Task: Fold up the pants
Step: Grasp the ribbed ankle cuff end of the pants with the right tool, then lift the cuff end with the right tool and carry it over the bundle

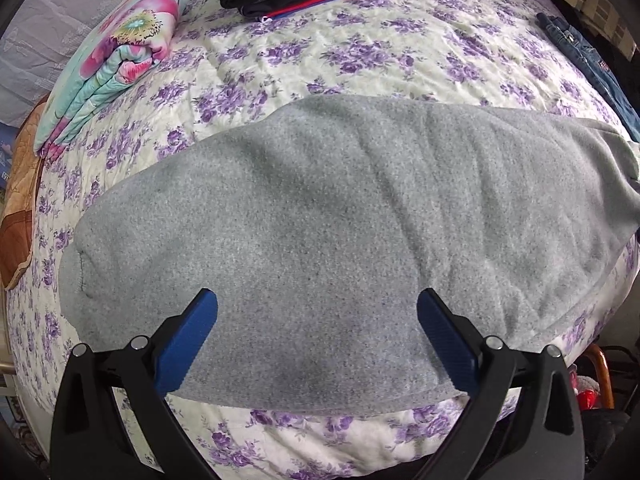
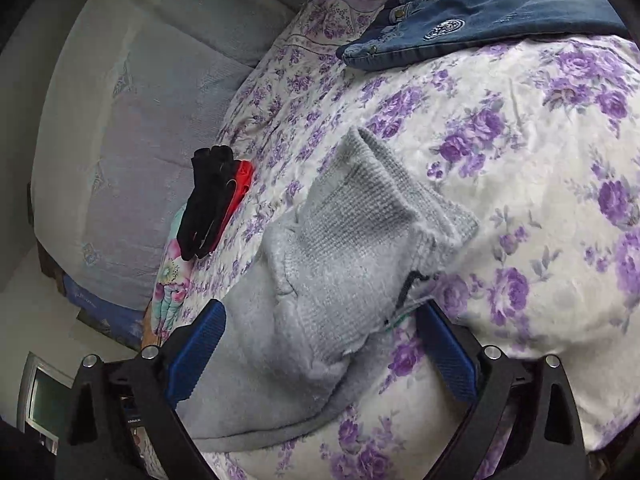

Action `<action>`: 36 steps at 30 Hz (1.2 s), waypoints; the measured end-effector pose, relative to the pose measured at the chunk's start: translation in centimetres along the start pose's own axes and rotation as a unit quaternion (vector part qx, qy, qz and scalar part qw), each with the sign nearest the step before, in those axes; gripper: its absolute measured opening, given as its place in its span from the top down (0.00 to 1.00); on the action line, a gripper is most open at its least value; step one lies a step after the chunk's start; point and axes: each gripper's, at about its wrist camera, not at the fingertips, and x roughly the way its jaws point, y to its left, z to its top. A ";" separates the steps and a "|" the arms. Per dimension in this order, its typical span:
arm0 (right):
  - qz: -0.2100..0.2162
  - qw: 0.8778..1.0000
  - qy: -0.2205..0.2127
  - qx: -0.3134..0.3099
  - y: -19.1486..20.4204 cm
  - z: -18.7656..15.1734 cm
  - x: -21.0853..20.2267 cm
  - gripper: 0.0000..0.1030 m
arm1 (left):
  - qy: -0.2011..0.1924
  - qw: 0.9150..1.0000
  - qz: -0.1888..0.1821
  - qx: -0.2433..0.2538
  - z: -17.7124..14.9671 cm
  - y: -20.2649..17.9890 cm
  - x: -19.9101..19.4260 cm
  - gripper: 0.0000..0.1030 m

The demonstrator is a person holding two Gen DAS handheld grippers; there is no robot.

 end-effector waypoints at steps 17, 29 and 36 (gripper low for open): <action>0.105 0.993 0.017 0.052 -0.9 1.2 2.2 0.71 | -0.003 1.000 0.009 -0.010 0.5 -1.5 -1.6 0.05; 0.162 0.985 -0.004 -0.052 9.5 13.8 3.4 0.77 | -0.048 0.995 0.014 -0.087 1.0 0.8 -3.5 0.05; 0.080 0.994 -0.061 -0.042 4.1 18.5 -2.0 0.77 | -0.061 0.983 0.026 -0.173 -0.7 5.0 -4.0 0.05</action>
